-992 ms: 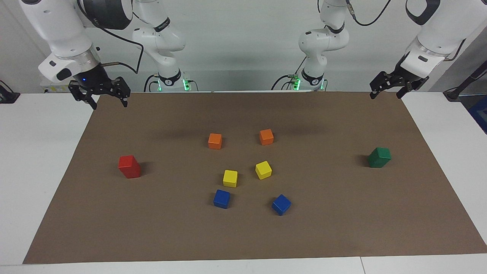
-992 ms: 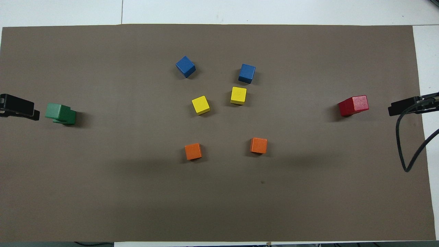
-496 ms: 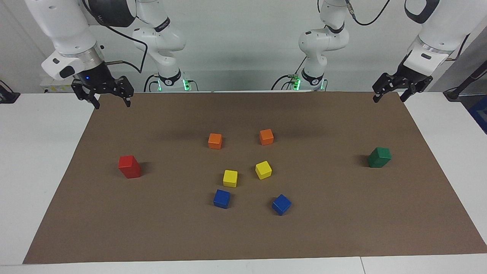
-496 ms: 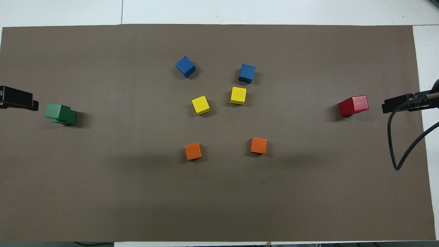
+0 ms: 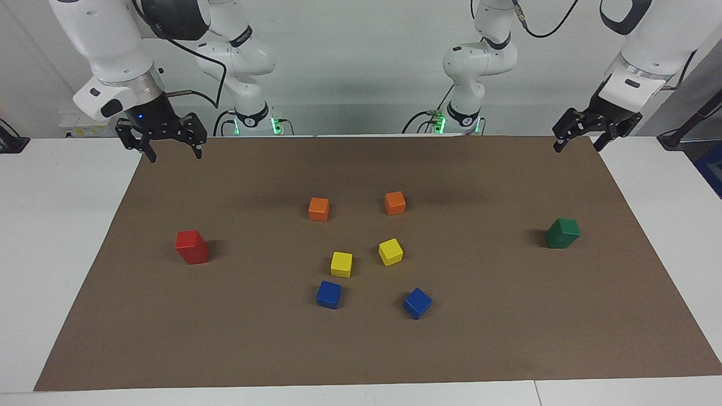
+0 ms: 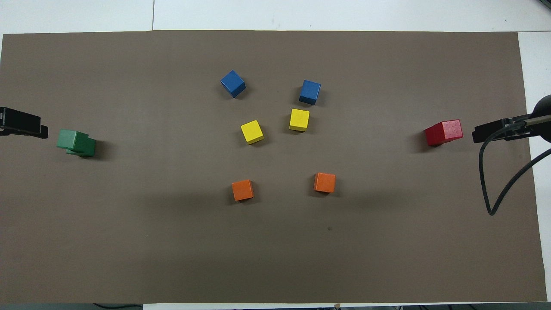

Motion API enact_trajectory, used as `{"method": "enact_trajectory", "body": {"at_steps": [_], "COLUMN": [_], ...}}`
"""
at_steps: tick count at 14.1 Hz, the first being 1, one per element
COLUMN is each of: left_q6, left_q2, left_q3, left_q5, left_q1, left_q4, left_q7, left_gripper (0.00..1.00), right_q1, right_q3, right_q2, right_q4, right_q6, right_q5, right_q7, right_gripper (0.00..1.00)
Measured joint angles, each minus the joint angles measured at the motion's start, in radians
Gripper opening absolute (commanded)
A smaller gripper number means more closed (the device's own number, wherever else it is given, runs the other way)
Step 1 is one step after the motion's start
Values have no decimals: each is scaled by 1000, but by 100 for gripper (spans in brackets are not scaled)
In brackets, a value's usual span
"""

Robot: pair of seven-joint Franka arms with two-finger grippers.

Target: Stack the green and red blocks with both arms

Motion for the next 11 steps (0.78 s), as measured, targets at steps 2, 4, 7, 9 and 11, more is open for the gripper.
{"method": "enact_trajectory", "body": {"at_steps": [2,4,7,9,11], "left_q6": [0,0,0,0,1], "left_q2": [0,0,0,-1,-1], "left_q3": [2,8,10,10,10], "left_q5": [1,2,2,2,2], "left_q1": [0,1,1,1,1], "left_q4": [0,0,0,0,0], "left_q7": [-2,-2,-2,-2,-2], "left_gripper": [100,100,100,100,100], "right_q1": [16,8,-16,-20,-20], "right_q3": [-24,-24,-8,-4,-1], "right_q2": [0,0,0,0,0], "right_q4": [0,0,0,0,0], "right_q6": [0,-1,-1,-1,-2], "right_q5": [0,0,0,0,0], "right_q7": [7,11,12,12,12], "right_gripper": [100,100,100,100,100]}}
